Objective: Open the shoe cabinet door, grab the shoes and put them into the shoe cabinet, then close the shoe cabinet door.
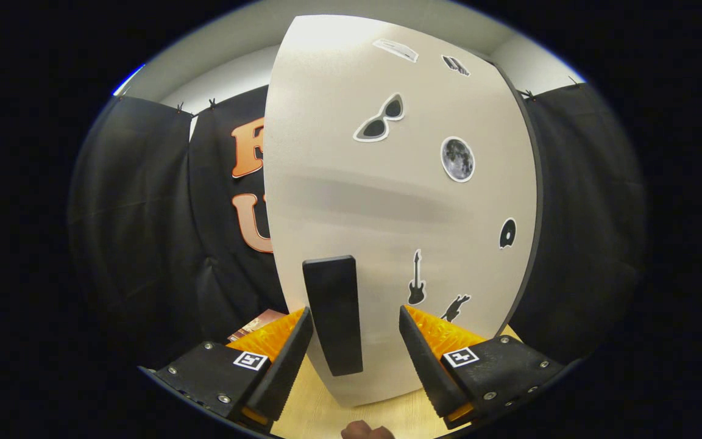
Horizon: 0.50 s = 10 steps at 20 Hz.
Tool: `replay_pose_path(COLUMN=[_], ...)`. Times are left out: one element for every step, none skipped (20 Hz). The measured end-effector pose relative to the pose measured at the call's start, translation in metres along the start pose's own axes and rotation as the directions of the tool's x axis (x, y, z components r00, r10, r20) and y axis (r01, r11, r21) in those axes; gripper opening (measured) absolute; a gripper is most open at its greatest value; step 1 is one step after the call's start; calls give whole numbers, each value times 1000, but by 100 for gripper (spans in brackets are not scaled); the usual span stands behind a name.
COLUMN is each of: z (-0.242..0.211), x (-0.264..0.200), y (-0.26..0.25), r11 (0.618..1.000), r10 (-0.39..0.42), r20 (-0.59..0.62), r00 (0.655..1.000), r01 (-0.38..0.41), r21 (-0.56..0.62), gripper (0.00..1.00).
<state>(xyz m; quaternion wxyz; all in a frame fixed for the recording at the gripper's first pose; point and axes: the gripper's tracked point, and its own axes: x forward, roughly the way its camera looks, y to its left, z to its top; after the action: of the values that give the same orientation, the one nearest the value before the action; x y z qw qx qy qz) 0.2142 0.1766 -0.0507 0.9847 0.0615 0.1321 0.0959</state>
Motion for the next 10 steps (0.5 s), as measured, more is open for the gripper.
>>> replay_pose_path(z=[-1, 0, 0, 1, 1, 2, 3, 4, 5, 6], x=[3, 6, 10, 15, 21, 29, 33, 35, 37, 40], y=[0, 0, 1, 3, 3, 4, 5, 5, 5, 6], r11=[1000, 1000, 1000, 1000, 1000, 1000, 1000, 1000, 1000, 1000], r10=[4, 7, 10, 13, 14, 14, 13, 10, 7, 3], r20=[6, 10, 10, 7, 8, 7, 8, 11, 15, 18], r00=[1000, 1000, 1000, 1000, 1000, 1000, 1000, 1000, 1000, 1000], r01=[-4, -7, -10, -13, -14, -14, -13, -10, -7, -4], r21=[4, 9, 16, 24, 27, 25, 24, 18, 13, 10], gripper=[90, 89, 89, 90, 90, 89, 90, 89, 90, 90])
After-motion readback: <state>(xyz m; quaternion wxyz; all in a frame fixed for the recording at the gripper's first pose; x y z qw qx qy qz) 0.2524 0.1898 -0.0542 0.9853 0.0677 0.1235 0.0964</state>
